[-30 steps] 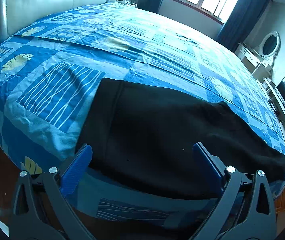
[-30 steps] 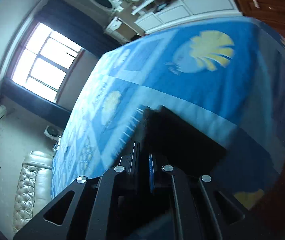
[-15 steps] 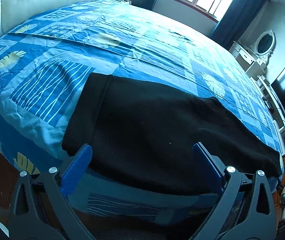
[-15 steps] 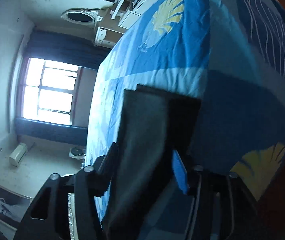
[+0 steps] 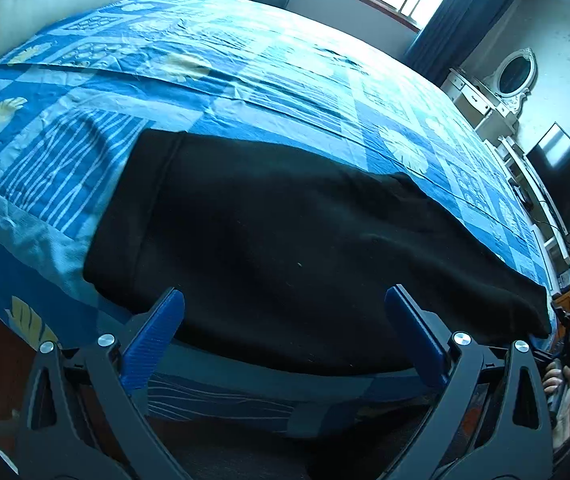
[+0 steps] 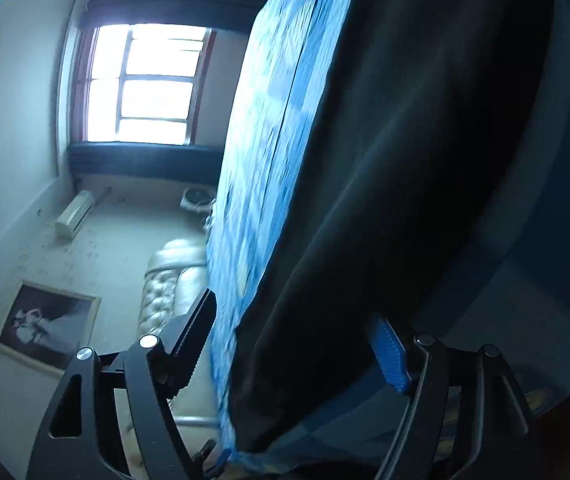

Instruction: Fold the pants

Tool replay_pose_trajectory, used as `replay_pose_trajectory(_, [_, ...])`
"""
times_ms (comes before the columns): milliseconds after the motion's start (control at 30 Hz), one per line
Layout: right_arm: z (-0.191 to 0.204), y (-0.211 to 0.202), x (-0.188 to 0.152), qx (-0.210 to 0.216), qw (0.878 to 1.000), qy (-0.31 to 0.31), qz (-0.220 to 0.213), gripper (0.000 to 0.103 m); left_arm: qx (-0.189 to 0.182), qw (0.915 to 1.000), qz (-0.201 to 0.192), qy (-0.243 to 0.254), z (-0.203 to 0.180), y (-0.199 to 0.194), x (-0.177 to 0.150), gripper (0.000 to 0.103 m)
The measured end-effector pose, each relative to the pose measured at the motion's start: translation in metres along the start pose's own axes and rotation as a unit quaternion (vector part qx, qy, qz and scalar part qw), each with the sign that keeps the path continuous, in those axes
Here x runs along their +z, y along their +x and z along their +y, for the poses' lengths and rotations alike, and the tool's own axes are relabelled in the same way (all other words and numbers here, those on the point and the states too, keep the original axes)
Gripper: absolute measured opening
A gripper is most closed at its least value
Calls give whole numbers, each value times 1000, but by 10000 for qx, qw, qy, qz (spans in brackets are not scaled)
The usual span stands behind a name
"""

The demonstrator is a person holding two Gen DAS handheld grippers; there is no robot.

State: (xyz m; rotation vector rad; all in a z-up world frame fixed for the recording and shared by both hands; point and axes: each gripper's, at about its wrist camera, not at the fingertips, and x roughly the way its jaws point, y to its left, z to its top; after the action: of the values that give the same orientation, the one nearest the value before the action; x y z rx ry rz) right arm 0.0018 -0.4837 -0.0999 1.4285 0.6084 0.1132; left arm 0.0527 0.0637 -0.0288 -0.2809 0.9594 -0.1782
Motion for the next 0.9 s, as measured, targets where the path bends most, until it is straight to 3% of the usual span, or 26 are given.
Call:
replay_pose_trajectory(133, [9,24,-16,-138,9994,-239,230,72,-61,9999,81,-48,-2,2,-2,100])
replay_pose_trajectory(367, [27,33,-9,-675,9954,-591,325,23,-105,9999,122,-35,-5,3,-5,100])
replay_pose_trajectory(467, [30,21,-21,-688,9946,-707,306,10,-122,9998,129,-57,-5,3,-5,100])
replay_pose_trajectory(733, [-1,18,-21,-903,9939,-398,487,7,-148,9996,190,-152,-5,4,-8,100])
replay_pose_trajectory(900, [-13,9,-20,-586,9961,-208,619,10,-143,9996,189,-162,-5,4,-9,100])
